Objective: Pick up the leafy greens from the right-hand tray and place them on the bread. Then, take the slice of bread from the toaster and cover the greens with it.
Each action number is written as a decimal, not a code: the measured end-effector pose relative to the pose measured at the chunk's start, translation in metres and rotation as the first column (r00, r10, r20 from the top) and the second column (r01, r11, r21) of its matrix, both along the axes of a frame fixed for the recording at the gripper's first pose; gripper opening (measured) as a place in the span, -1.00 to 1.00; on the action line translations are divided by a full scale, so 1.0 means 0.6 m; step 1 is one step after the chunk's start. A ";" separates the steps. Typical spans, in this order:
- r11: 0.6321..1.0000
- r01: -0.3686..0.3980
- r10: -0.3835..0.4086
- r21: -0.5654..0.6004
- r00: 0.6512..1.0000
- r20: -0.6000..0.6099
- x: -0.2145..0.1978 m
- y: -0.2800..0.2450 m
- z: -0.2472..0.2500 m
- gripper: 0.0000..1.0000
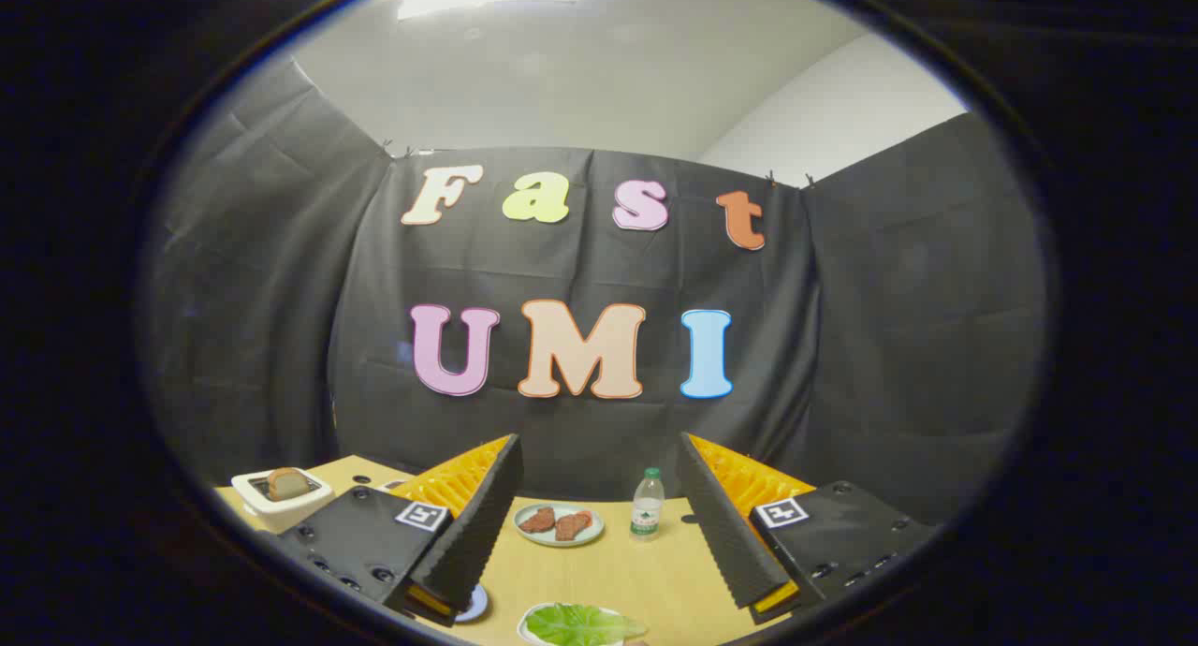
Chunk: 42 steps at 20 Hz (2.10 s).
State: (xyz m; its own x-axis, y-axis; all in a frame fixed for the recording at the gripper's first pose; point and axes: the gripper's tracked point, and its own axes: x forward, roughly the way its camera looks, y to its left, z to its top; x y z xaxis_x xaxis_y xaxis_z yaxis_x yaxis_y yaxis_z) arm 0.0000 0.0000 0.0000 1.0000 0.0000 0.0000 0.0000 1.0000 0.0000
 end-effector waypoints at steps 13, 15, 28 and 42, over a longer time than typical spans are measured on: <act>1.000 -0.006 0.006 0.020 1.000 0.007 -0.008 -0.041 0.001 1.00; 1.000 -0.019 0.019 0.016 1.000 -0.001 -0.007 -0.043 -0.005 1.00; 0.970 -0.222 0.207 -0.096 0.968 -0.145 0.027 -0.019 -0.094 1.00; 0.895 -0.439 0.381 -0.077 0.845 -0.376 0.077 0.000 -0.259 1.00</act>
